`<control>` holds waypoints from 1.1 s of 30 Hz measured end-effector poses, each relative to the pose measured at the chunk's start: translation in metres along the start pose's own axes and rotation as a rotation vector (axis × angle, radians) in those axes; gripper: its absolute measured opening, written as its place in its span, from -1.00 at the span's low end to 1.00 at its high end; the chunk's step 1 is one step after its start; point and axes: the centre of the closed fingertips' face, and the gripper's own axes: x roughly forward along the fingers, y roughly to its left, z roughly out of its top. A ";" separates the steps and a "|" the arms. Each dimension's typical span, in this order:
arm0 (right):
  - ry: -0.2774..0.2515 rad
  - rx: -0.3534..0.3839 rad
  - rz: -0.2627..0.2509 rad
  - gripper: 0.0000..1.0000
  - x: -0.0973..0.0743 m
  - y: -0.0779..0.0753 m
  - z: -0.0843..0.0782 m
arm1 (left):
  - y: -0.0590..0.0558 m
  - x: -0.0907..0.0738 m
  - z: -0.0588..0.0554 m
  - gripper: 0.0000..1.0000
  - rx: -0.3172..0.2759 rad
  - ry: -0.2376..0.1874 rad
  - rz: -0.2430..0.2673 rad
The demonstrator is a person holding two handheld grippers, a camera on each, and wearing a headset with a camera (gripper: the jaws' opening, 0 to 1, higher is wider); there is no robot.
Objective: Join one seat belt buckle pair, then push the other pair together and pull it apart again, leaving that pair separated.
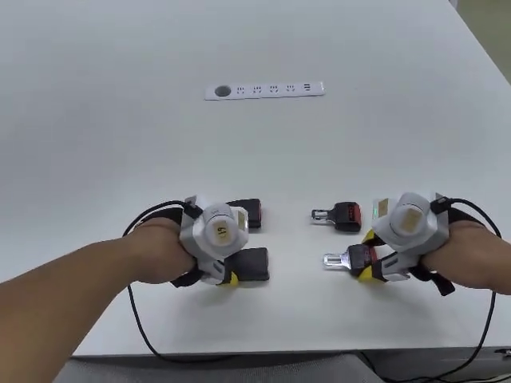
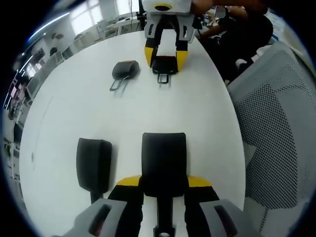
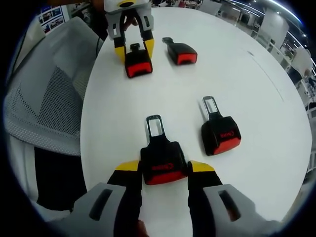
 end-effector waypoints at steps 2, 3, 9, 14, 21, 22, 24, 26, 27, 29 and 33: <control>-0.012 0.008 -0.002 -0.30 0.002 0.000 0.005 | -0.001 0.000 0.000 -0.36 0.001 -0.004 0.002; -0.020 0.010 -0.004 -0.30 0.004 0.001 0.009 | -0.001 0.000 0.001 -0.36 0.001 -0.008 0.003; -0.064 0.022 -0.007 -0.30 0.014 0.006 0.032 | 0.001 0.001 -0.001 -0.36 -0.005 -0.013 0.008; -0.093 0.013 -0.003 -0.30 0.024 0.011 0.049 | 0.000 0.001 -0.001 -0.35 -0.008 -0.008 0.000; -0.108 -0.001 0.002 -0.30 0.034 0.023 0.069 | -0.001 0.002 0.000 -0.36 -0.009 -0.002 0.001; -0.105 0.001 0.003 -0.30 0.035 0.024 0.070 | -0.001 0.002 0.000 -0.36 -0.009 -0.001 0.000; -0.098 0.000 0.002 -0.30 0.039 0.026 0.077 | -0.001 0.001 0.000 -0.36 -0.009 0.000 0.000; -0.089 0.009 -0.002 -0.30 0.040 0.027 0.080 | -0.001 0.002 -0.001 -0.36 -0.011 -0.003 0.001; -0.086 0.008 -0.003 -0.30 0.041 0.027 0.082 | -0.001 0.002 -0.001 -0.36 -0.011 -0.005 0.001; -0.080 0.011 -0.003 -0.30 0.043 0.026 0.084 | -0.001 0.002 -0.001 -0.36 -0.016 -0.009 0.002; -0.060 0.006 -0.004 -0.30 0.041 0.028 0.083 | -0.002 0.001 0.000 -0.36 -0.019 -0.006 0.004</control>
